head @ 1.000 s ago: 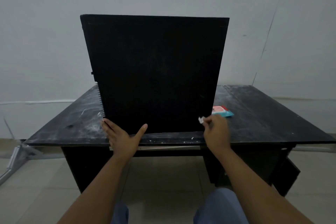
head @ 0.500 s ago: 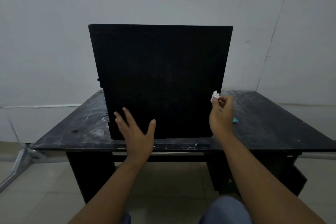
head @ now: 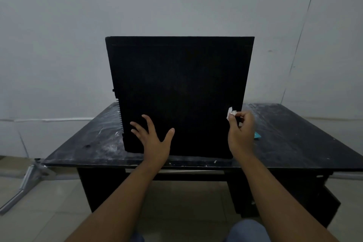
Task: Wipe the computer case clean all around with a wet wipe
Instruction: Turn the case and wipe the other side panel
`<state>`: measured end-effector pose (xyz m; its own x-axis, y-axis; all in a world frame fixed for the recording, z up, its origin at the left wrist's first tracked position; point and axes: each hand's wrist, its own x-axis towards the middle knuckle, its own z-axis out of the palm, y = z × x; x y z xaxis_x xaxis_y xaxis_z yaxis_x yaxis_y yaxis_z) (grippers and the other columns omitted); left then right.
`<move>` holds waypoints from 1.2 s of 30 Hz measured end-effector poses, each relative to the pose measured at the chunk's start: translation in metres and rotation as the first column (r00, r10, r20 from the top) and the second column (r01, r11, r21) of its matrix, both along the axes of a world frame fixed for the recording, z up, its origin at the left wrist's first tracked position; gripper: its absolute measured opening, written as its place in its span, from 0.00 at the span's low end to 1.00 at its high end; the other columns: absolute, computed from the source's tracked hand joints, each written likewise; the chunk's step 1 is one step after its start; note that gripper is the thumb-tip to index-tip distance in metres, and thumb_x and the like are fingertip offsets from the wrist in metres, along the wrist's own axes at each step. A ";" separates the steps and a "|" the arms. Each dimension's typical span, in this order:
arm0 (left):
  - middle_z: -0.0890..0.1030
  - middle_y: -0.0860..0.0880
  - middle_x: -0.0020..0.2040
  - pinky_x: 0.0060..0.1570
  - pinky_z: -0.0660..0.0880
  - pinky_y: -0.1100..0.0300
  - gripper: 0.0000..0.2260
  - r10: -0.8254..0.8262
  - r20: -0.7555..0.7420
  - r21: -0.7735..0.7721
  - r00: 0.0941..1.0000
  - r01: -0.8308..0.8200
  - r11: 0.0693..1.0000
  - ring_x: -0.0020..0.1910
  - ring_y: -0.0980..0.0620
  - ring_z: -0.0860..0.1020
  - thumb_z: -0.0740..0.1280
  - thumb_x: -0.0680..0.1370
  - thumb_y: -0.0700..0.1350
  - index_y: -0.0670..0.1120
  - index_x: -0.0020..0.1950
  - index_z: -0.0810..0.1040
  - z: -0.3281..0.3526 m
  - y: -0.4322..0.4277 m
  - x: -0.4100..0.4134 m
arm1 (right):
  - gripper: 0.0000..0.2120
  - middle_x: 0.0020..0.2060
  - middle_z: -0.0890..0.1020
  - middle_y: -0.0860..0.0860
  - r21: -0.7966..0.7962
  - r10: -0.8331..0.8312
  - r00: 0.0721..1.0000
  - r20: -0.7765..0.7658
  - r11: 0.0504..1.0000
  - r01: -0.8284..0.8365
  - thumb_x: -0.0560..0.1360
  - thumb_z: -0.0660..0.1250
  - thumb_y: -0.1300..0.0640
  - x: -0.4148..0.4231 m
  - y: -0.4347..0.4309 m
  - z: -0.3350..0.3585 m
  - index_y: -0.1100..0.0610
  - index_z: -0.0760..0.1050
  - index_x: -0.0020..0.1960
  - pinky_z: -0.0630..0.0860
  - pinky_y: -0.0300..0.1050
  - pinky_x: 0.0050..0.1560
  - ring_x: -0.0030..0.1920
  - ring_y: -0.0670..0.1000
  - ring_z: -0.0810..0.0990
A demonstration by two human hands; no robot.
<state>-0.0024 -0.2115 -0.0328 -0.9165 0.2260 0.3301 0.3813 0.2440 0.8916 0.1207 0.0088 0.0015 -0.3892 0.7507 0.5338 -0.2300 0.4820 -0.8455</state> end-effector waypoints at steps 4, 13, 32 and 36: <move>0.22 0.49 0.81 0.81 0.42 0.36 0.47 -0.068 0.044 -0.118 0.997 0.073 0.990 0.82 0.41 0.27 0.68 0.81 0.64 0.63 0.84 0.32 0.012 -0.010 -0.023 | 0.05 0.54 0.75 0.48 0.071 -0.010 1.000 -0.026 0.997 0.012 0.84 0.67 0.54 0.004 -0.008 -0.003 0.54 0.73 0.55 0.72 0.28 0.49 0.49 0.41 0.75; 0.45 0.46 0.88 0.83 0.54 0.42 0.42 -0.075 0.127 -0.226 0.989 0.102 0.969 0.86 0.42 0.50 0.64 0.80 0.71 0.59 0.87 0.48 0.044 -0.033 -0.062 | 0.05 0.55 0.75 0.48 0.085 -0.012 0.999 -0.042 0.996 0.016 0.81 0.71 0.57 -0.007 -0.023 -0.006 0.53 0.75 0.51 0.75 0.38 0.52 0.52 0.47 0.77; 0.34 0.49 0.86 0.83 0.56 0.42 0.46 -0.278 0.181 -0.135 0.943 0.304 0.943 0.86 0.40 0.51 0.61 0.76 0.76 0.64 0.86 0.41 0.044 0.032 -0.003 | 0.05 0.50 0.78 0.47 0.058 -0.024 0.995 -0.093 0.998 0.029 0.82 0.71 0.55 -0.008 -0.030 0.002 0.49 0.75 0.51 0.80 0.43 0.47 0.48 0.46 0.80; 0.40 0.49 0.88 0.82 0.56 0.43 0.41 -0.259 0.198 -0.129 0.945 0.287 0.949 0.86 0.41 0.53 0.61 0.79 0.74 0.66 0.86 0.44 0.046 0.028 -0.016 | 0.05 0.46 0.81 0.47 0.067 -0.011 0.995 -0.098 0.998 0.017 0.81 0.71 0.54 -0.010 -0.042 -0.001 0.49 0.76 0.51 0.80 0.41 0.44 0.46 0.46 0.82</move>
<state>-0.0189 -0.1837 0.0135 -0.8527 0.5106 0.1104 0.2927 0.2920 0.9105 0.1111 -0.0329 0.0001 -0.3227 0.7168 0.6181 -0.3023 0.5407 -0.7850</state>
